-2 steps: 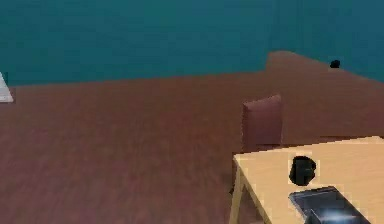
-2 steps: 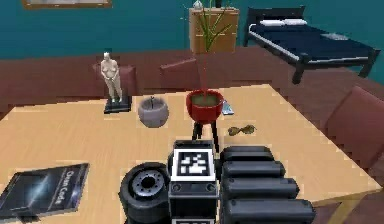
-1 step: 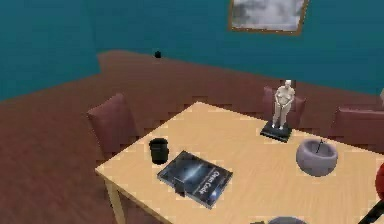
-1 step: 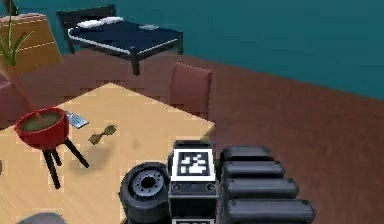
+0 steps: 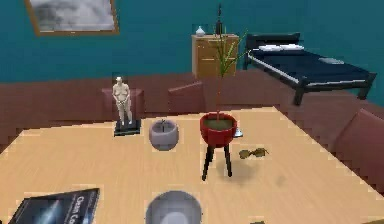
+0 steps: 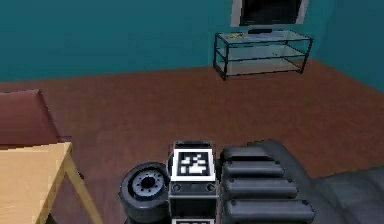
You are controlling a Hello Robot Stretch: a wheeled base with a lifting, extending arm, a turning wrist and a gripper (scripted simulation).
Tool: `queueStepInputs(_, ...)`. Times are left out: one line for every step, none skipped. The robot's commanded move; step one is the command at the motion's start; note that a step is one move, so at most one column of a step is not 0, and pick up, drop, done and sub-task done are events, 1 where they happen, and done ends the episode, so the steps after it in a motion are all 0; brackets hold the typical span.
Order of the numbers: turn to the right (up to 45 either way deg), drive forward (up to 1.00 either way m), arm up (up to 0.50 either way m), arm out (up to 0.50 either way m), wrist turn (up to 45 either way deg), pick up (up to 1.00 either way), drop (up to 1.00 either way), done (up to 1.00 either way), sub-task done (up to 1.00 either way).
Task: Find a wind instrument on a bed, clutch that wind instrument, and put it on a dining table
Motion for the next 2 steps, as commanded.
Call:
queueStepInputs(33.0,0.0,0.0,0.0,0.0,0.0,0.0,0.0,0.0)
queueStepInputs(0.0,0.1,0.0,0.0,0.0,0.0,0.0,0.0,0.0)
